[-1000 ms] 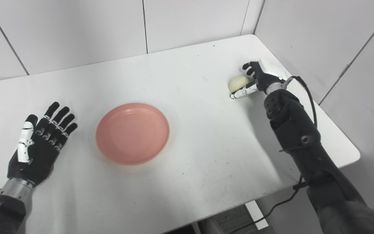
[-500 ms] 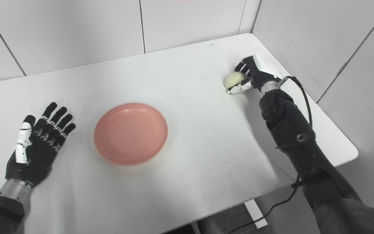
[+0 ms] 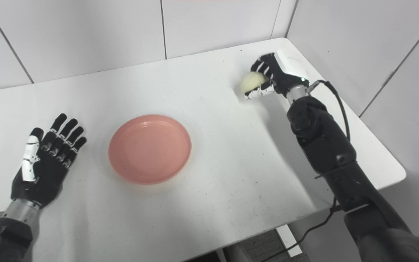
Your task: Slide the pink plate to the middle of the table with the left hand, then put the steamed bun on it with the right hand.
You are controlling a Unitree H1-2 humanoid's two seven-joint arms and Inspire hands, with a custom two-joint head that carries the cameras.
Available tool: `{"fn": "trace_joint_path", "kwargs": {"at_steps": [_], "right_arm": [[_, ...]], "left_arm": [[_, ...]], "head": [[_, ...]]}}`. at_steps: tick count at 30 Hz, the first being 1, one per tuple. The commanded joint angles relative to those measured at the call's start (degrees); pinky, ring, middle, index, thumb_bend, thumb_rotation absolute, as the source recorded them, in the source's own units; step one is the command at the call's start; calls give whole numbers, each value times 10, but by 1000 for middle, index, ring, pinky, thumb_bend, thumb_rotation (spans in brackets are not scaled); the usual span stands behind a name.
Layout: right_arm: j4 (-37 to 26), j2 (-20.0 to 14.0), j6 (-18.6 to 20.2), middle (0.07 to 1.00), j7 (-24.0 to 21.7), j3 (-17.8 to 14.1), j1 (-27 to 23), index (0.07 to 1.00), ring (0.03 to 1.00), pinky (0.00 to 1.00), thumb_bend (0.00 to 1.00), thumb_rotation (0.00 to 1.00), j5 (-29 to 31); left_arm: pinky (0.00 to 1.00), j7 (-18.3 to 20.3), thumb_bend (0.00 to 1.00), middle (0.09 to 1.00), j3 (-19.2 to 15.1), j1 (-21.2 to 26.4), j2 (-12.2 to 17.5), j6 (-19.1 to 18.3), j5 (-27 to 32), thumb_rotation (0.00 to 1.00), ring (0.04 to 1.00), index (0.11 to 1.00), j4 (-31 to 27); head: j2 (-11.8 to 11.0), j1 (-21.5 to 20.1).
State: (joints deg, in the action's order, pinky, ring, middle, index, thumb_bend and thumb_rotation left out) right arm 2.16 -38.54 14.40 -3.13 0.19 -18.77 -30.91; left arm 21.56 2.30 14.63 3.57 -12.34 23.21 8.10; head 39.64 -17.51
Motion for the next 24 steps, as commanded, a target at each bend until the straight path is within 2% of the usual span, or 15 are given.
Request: {"fn": "trace_joint_path", "kwargs": {"at_steps": [1,4,8,18,24], "right_arm": [[-61,-19,21,485,-17,-3,-23,487,430,375,505,120,-19],[-97,-13,44,484,-47,9,-33,487,434,412,507,121,-36],[-127,1,56,485,-75,22,-44,487,432,392,507,121,-52],[-151,43,9,462,-103,69,-85,485,421,367,507,125,-42],[-182,72,19,462,-132,97,-104,485,420,363,506,124,-56]], "left_arm": [[993,-20,464,990,13,-21,-8,-43,-21,1000,986,992,6],[992,-33,473,986,21,-21,-16,-42,-32,1000,981,992,4],[1000,-43,477,982,25,-21,-27,-40,-37,1000,976,994,5],[1000,-62,479,988,38,-18,-52,-32,-58,1000,988,999,11],[1000,-68,493,986,42,-15,-62,-32,-69,1000,985,1000,14]], "head": [[1,8],[3,28],[5,51],[13,111],[21,136]]}}
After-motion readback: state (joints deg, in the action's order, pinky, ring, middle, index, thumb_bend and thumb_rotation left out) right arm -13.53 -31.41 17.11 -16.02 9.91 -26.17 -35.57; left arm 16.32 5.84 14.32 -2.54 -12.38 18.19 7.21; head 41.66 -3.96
